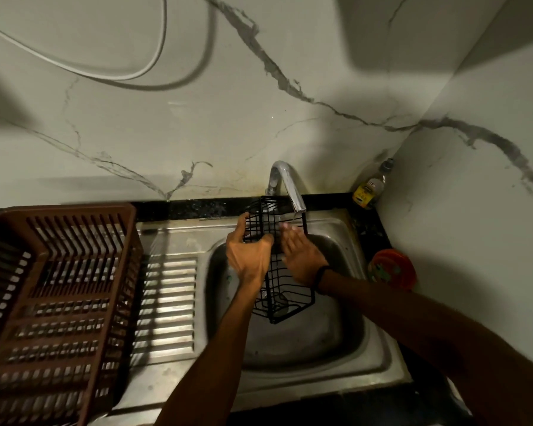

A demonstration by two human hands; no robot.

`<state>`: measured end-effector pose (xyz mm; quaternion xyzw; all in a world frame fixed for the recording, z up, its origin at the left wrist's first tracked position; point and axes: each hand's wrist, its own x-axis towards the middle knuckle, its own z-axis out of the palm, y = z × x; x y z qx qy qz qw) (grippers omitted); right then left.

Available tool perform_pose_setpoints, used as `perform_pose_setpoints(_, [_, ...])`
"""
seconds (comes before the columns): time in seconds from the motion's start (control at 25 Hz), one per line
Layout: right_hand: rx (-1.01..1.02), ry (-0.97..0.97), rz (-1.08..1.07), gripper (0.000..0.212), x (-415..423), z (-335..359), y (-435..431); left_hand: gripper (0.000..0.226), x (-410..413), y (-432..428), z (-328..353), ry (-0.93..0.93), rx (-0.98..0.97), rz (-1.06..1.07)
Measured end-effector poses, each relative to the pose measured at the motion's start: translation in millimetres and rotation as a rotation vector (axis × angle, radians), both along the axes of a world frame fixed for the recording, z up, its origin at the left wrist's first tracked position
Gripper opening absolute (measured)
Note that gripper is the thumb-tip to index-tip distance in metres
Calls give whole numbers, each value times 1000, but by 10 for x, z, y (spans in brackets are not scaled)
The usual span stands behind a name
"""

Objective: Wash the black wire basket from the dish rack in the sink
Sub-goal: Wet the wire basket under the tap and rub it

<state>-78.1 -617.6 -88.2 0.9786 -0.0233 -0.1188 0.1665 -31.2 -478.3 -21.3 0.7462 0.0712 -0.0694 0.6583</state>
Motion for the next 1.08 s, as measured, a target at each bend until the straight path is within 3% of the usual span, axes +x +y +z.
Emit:
perform_pose_setpoints(0.12, [22,121,158,66,-362,-153,82,75,-36,90,-100,43,-14,56])
perform_pose_setpoints(0.32, [-54,-100,12,70,30,182,-110,72,-40,0,-63,12,-84,48])
perform_pose_setpoints(0.44, [53,46,58,63,-241,-82,44,70,16,-3,-38,0,-73,62])
perform_pose_setpoints(0.64, [139,227,315,54,-634,-80,-161,72,-162,87,-248,125,-160,172])
perform_pose_setpoints(0.84, [304,339,43,78,-934,53,-7,69,-175,4,-219,93,-271,267])
perform_pose_setpoints(0.96, [332,276,-13,64,-915,91,-71,73,-203,-10,-215,66,-377,296])
perform_pose_setpoints(1.08, [264,68,128,53,-749,186,-247,73,-156,46,-281,127,-498,305])
